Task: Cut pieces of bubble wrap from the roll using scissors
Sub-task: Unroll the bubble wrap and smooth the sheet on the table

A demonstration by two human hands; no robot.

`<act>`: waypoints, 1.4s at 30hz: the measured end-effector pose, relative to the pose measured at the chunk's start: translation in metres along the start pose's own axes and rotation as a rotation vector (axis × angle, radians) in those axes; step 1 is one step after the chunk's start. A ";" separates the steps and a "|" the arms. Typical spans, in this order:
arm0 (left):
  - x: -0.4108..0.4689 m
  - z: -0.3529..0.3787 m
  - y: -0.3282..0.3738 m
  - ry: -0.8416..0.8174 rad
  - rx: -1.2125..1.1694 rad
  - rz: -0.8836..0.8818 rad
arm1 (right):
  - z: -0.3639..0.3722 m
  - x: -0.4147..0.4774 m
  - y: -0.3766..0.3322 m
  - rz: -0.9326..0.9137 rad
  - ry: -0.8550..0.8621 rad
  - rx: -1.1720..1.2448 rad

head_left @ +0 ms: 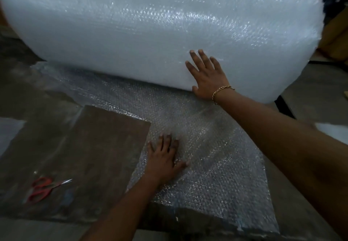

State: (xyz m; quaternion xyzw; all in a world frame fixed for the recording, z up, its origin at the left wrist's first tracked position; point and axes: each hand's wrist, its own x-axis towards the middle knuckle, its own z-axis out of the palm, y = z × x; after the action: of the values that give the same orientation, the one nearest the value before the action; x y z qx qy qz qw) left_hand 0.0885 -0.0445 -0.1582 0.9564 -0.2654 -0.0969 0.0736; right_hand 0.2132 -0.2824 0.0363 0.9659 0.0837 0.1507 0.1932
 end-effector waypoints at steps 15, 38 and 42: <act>-0.026 -0.010 -0.002 0.004 -0.052 0.015 | -0.031 -0.029 0.003 0.021 0.122 -0.065; -0.031 -0.016 -0.010 0.007 -0.022 0.024 | -0.049 -0.048 -0.006 0.040 0.179 -0.055; -0.032 -0.016 -0.011 0.011 -0.020 0.026 | -0.050 -0.054 -0.009 0.105 0.174 -0.032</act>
State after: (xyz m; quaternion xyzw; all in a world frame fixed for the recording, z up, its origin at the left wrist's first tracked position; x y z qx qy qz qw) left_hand 0.0711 -0.0173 -0.1398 0.9527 -0.2763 -0.0932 0.0859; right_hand 0.1455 -0.2686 0.0628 0.9490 0.0471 0.2452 0.1927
